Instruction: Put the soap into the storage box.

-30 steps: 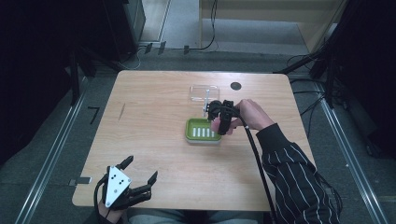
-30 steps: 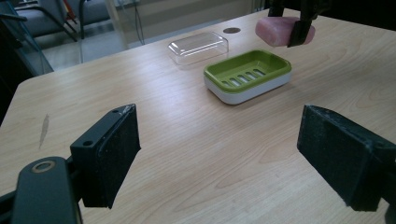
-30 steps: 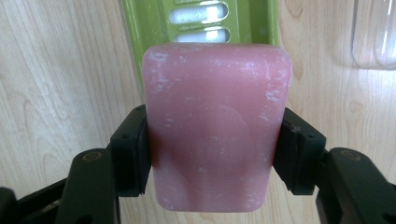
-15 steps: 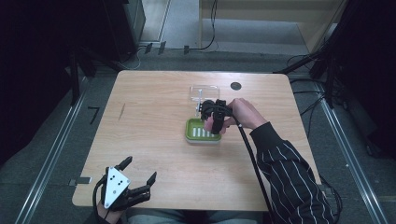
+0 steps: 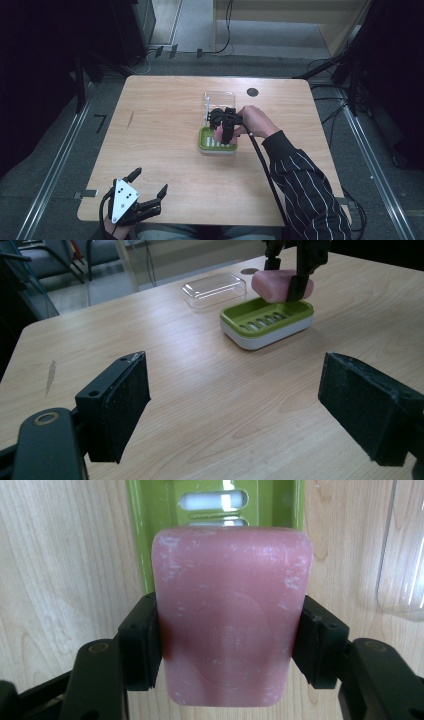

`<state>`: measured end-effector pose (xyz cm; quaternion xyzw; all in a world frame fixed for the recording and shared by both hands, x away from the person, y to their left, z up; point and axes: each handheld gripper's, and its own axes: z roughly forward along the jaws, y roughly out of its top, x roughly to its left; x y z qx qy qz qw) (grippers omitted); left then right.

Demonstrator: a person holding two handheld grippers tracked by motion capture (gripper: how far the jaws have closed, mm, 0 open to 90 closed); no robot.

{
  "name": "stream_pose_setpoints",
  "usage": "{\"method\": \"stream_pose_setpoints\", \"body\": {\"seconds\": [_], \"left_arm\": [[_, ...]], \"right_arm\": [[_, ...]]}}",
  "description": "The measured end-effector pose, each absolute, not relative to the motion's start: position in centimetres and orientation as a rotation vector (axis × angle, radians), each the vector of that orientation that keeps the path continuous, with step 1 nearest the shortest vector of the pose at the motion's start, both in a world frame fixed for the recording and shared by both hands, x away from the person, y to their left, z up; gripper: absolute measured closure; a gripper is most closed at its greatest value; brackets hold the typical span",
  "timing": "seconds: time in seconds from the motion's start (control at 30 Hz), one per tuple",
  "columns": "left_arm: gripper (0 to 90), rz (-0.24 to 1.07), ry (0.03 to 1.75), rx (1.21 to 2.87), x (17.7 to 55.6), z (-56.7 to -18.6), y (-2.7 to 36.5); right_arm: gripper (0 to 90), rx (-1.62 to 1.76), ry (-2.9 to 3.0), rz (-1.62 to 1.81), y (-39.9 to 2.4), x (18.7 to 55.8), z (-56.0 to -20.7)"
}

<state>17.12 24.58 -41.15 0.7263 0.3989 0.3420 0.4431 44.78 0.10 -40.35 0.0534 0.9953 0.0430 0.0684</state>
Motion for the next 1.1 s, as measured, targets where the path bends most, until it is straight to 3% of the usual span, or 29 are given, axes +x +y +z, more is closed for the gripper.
{"method": "stream_pose_setpoints", "body": {"seconds": [1.1], "left_arm": [[13.7, 0.848, 0.985, 1.804, 17.1, -41.1, 24.6]], "right_arm": [[38.6, 0.182, 3.016, 0.128, 1.4, 45.9, -43.2]]}}
